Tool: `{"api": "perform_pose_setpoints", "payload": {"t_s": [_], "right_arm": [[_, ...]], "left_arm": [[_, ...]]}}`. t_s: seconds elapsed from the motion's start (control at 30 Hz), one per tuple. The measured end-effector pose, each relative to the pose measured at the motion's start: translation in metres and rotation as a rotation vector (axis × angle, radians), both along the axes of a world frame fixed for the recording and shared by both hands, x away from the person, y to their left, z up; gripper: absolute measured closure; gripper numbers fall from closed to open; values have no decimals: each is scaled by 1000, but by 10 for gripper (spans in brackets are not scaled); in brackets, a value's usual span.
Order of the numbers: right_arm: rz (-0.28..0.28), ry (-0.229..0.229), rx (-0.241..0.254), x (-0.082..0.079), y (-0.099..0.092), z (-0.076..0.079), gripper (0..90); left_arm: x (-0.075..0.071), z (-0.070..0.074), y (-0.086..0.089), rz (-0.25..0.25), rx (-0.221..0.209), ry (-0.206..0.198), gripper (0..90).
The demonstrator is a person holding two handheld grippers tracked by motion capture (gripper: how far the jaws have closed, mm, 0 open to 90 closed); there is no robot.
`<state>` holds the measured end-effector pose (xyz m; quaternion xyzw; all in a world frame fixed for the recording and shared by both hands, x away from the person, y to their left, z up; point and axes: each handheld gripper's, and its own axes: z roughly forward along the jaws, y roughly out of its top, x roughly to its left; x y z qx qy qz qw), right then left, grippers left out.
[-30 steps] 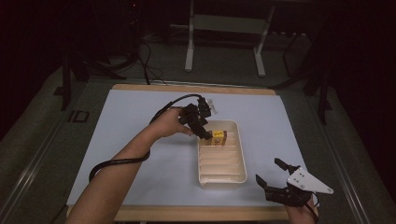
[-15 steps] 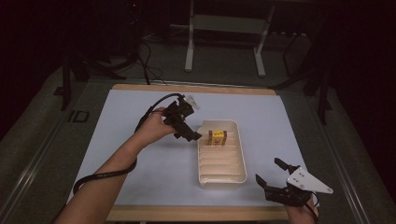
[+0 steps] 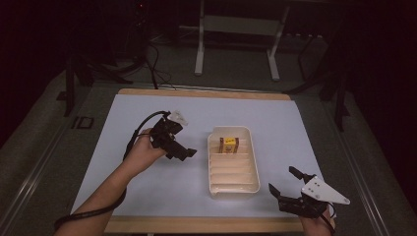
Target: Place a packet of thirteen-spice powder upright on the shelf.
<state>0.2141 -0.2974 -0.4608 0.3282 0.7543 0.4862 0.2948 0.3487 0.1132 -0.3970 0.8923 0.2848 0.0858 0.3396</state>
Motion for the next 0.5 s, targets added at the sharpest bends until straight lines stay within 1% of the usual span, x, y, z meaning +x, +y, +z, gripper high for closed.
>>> {"api": "perform_pose_setpoints", "payload": {"t_s": [0.1, 0.17, 0.2, 0.27, 0.3, 0.37, 0.4, 0.5], "right_arm": [[-2, 0, 2, 0, 0, 0, 143], [-3, -1, 1, 0, 0, 0, 142], [-3, -1, 1, 0, 0, 0, 142], [-3, -1, 1, 0, 0, 0, 142], [-3, -1, 1, 0, 1, 0, 142], [-4, -1, 1, 0, 1, 0, 142], [-4, -1, 1, 0, 1, 0, 142], [-5, -1, 0, 0, 1, 0, 142]], "left_arm": [[-12, -3, 9, 25, -27, -7, 9], [-19, -7, 15, 43, -40, 0, 9], [-23, -9, 17, 56, -39, -4, 9], [-30, -12, 21, 57, -40, -9, 9], [-34, -14, 23, 66, -38, -15, 9], [-41, -17, 27, 67, -40, -13, 9], [-44, -18, 28, 78, -39, -14, 9], [-54, -23, 31, 88, -46, -12, 9]]}}
